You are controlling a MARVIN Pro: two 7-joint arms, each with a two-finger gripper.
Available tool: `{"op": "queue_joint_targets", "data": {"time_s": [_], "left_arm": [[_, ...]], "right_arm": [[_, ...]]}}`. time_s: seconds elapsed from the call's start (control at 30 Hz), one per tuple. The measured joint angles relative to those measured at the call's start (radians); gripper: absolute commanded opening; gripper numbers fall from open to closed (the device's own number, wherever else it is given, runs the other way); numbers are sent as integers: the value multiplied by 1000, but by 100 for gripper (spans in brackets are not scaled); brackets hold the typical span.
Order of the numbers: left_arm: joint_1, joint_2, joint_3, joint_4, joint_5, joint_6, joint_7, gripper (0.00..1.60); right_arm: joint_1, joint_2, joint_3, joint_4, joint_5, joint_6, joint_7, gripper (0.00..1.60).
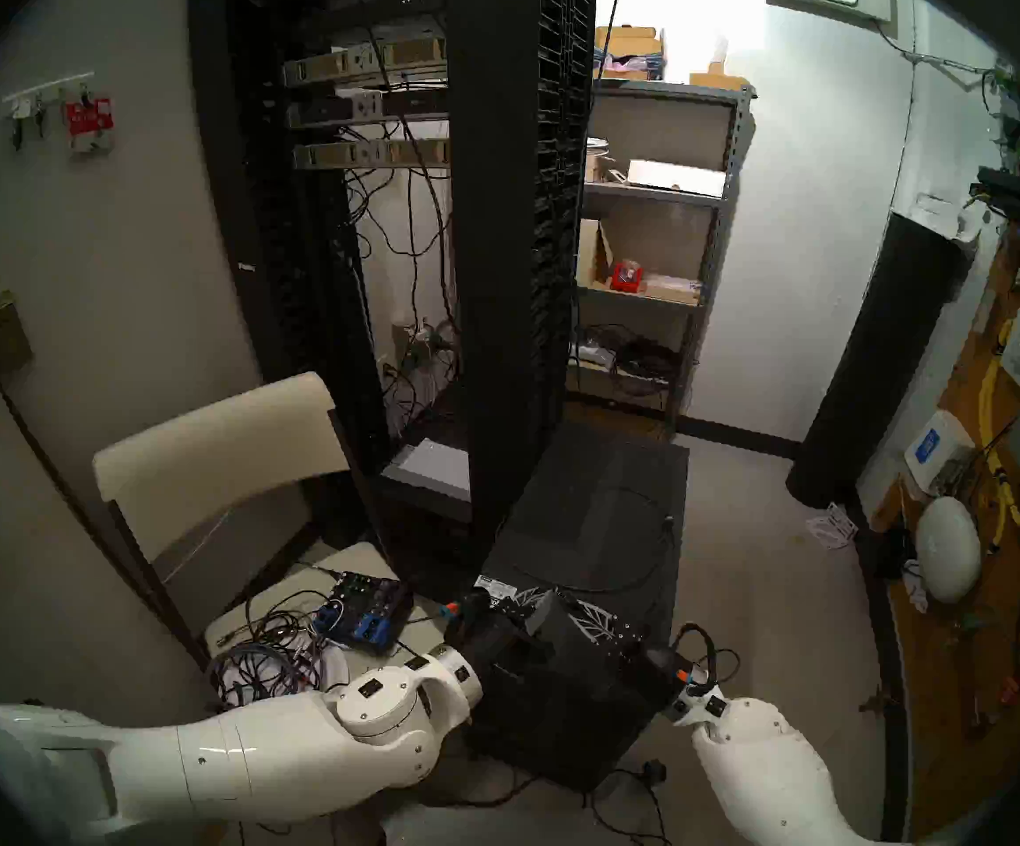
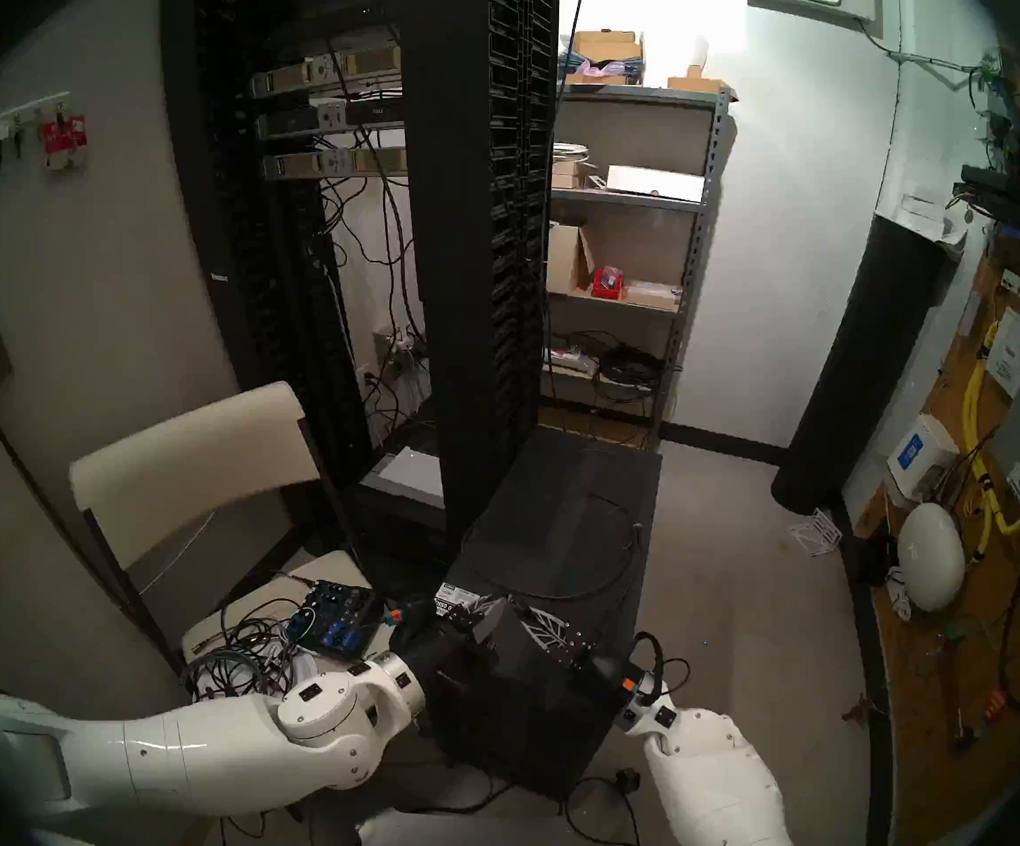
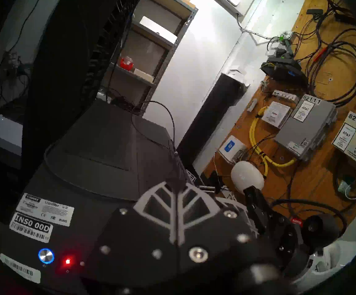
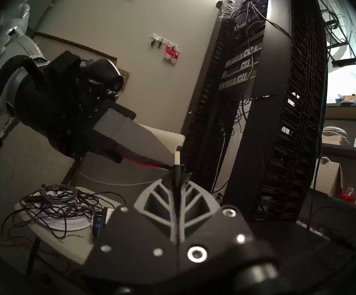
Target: Insert the cable into the workstation's USB slot
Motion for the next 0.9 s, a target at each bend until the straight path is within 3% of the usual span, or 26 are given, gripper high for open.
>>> {"op": "queue_joint_targets", "data": {"time_s": [0.9], "left_arm": [[2, 73, 5, -34, -99, 6, -81, 0]], "right_arm": [[42, 6, -64, 47, -13, -1, -6, 0]]}}
